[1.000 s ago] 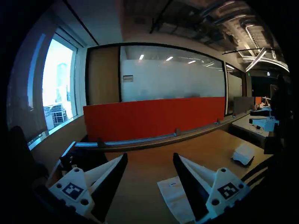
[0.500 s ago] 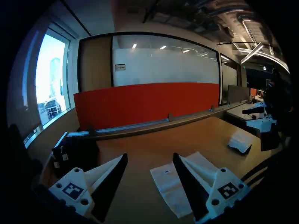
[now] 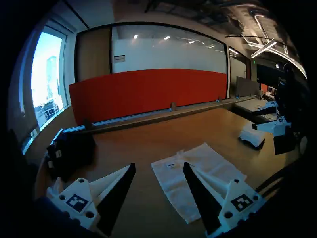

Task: Fold towel

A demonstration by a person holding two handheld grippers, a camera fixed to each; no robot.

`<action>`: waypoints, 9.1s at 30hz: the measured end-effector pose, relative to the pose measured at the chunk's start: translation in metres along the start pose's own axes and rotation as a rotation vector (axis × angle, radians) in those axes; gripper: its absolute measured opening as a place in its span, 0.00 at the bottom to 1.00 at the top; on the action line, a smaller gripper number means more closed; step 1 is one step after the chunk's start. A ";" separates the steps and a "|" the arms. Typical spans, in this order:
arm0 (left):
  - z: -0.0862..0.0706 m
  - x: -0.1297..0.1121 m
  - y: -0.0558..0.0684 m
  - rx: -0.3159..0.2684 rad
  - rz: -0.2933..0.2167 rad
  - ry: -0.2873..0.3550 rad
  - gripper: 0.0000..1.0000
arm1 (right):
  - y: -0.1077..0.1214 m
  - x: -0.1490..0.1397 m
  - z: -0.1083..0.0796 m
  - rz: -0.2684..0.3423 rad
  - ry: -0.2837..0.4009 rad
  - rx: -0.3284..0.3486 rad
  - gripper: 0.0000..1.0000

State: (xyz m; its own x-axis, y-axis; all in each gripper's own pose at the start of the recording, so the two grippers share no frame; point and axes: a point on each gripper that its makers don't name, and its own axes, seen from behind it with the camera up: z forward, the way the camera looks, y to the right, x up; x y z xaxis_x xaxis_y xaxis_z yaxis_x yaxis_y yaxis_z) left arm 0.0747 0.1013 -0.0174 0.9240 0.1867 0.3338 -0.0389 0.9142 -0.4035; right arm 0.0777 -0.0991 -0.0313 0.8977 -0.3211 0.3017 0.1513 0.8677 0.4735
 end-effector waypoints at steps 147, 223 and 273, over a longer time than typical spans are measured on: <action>0.017 -0.168 0.091 -0.159 -0.125 -0.491 0.11 | -0.082 -0.149 0.010 -0.016 -0.321 0.288 0.17; -0.048 -0.083 0.112 -0.169 -0.441 -0.507 0.10 | -0.054 -0.085 -0.039 -0.048 -0.302 0.267 0.17; 0.085 -0.116 0.071 -0.097 -0.410 -0.534 0.10 | -0.014 -0.133 0.064 -0.015 -0.402 0.198 0.17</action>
State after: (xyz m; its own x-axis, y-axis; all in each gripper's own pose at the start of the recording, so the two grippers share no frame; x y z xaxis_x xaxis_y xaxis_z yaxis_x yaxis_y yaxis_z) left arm -0.0677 0.1755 -0.0127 0.5411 0.0072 0.8409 0.3318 0.9170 -0.2214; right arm -0.0706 -0.0928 -0.0250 0.6578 -0.4891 0.5728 0.0461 0.7852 0.6175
